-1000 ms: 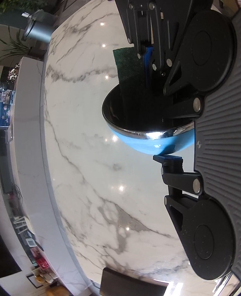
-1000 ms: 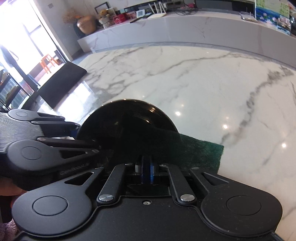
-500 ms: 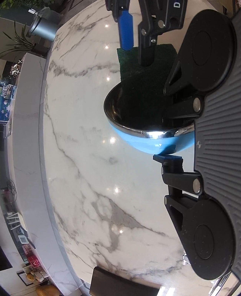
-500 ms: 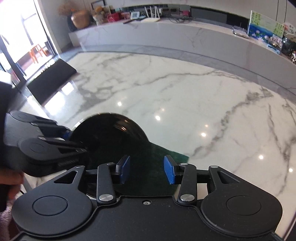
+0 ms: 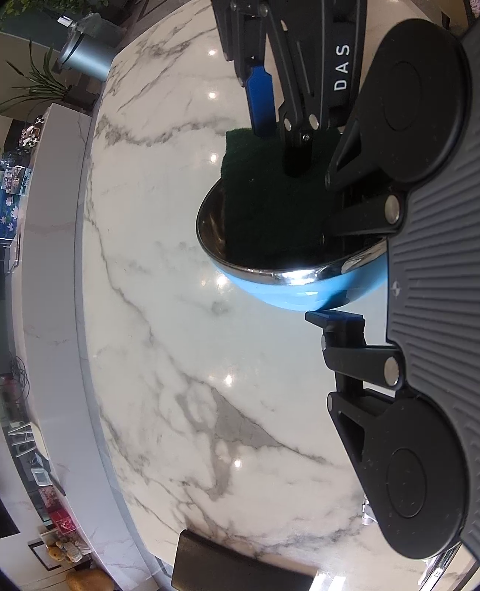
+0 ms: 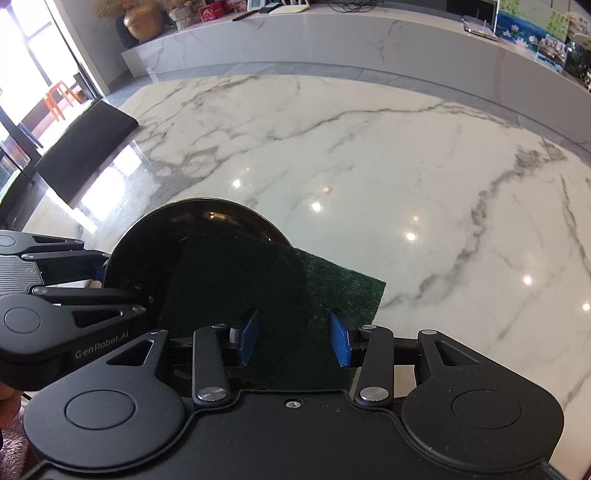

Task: Clean bowl
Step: 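Press the pad into the bowl with the right gripper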

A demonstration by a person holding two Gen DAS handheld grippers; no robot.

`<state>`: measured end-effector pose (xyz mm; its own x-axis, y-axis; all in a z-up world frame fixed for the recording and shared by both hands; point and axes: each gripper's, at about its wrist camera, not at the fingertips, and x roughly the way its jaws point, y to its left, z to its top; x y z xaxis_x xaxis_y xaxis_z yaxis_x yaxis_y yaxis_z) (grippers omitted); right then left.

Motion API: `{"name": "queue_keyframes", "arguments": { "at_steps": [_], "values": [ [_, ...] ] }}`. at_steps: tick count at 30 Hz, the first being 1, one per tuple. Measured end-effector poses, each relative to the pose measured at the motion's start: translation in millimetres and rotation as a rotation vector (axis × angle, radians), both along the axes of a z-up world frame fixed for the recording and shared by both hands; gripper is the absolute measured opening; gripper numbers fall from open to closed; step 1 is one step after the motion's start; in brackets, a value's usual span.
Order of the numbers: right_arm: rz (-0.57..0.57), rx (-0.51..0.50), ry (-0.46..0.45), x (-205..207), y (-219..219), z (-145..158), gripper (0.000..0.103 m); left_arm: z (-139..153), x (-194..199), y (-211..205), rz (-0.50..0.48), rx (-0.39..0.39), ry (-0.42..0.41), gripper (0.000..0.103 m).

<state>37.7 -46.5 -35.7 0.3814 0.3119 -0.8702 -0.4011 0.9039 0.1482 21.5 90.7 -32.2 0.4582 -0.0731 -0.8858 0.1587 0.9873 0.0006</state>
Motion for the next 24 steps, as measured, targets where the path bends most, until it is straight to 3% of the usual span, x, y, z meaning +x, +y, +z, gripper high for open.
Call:
{"name": "queue_keyframes", "arguments": {
  "at_steps": [4, 8, 24],
  "values": [
    [0.026, -0.026, -0.005, 4, 10, 0, 0.052, -1, 0, 3, -0.003, -0.011, 0.004, 0.019],
    [0.037, -0.033, -0.002, 9, 15, -3, 0.052, -1, 1, 5, -0.004, -0.016, 0.006, 0.020],
    [0.061, -0.042, 0.006, 17, 19, -13, 0.026, -2, 2, 5, -0.022, 0.002, -0.001, 0.022]
  ]
}}
